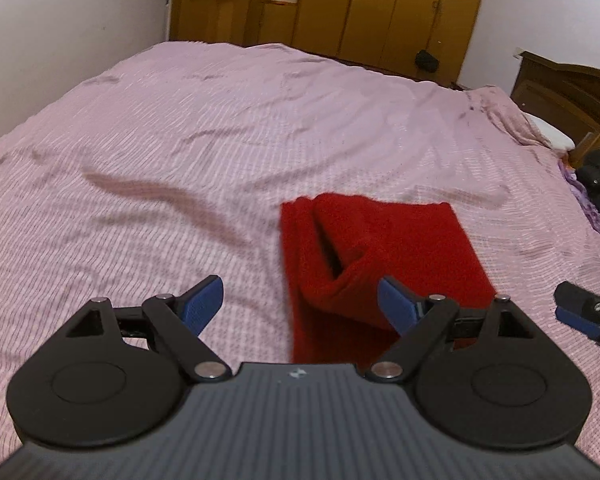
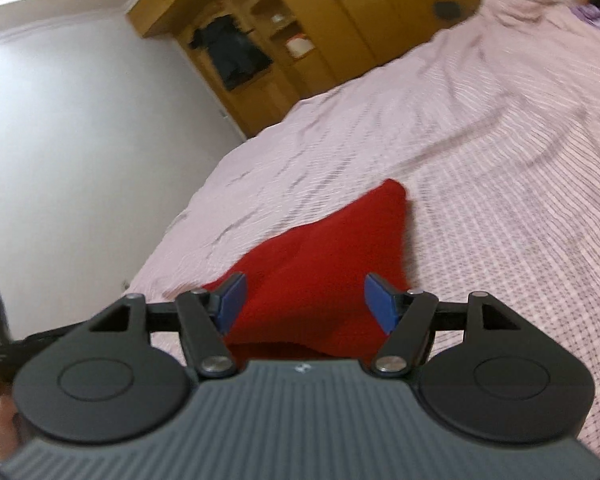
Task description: Fold small clothes
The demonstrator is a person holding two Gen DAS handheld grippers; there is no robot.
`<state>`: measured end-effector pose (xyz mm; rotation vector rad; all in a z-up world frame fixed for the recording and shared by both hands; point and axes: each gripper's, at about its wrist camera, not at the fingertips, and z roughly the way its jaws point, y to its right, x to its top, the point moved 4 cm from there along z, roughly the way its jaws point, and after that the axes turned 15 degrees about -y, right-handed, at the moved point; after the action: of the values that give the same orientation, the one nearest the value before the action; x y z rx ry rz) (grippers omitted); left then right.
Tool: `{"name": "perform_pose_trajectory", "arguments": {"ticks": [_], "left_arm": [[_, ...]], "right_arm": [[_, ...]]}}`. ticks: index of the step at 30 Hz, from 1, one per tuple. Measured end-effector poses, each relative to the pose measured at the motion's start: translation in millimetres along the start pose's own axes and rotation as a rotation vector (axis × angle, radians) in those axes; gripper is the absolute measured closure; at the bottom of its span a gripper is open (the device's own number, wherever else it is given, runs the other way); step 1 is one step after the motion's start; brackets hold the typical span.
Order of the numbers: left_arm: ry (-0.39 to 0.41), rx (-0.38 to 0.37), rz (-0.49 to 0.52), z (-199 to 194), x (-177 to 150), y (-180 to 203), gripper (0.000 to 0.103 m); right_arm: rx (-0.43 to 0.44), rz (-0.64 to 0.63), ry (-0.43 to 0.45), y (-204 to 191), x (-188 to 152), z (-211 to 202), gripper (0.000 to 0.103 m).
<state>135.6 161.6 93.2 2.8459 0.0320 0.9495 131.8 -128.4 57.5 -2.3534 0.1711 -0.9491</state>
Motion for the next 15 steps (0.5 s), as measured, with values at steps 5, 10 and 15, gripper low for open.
{"name": "perform_pose_trajectory", "arguments": {"ticks": [5, 10, 15], "left_arm": [[0.028, -0.019, 0.034, 6.5, 20.8, 14.7, 0.014], [0.023, -0.052, 0.031, 21.3, 40.9, 23.2, 0.014], [-0.003, -0.091, 0.006, 44.5, 58.8, 25.8, 0.015]], "right_arm": [[-0.019, 0.105, -0.010, 31.4, 12.3, 14.2, 0.034], [-0.034, 0.172, -0.014, 55.7, 23.4, 29.4, 0.034], [-0.053, 0.184, -0.028, 70.4, 33.6, 42.0, 0.034]]}}
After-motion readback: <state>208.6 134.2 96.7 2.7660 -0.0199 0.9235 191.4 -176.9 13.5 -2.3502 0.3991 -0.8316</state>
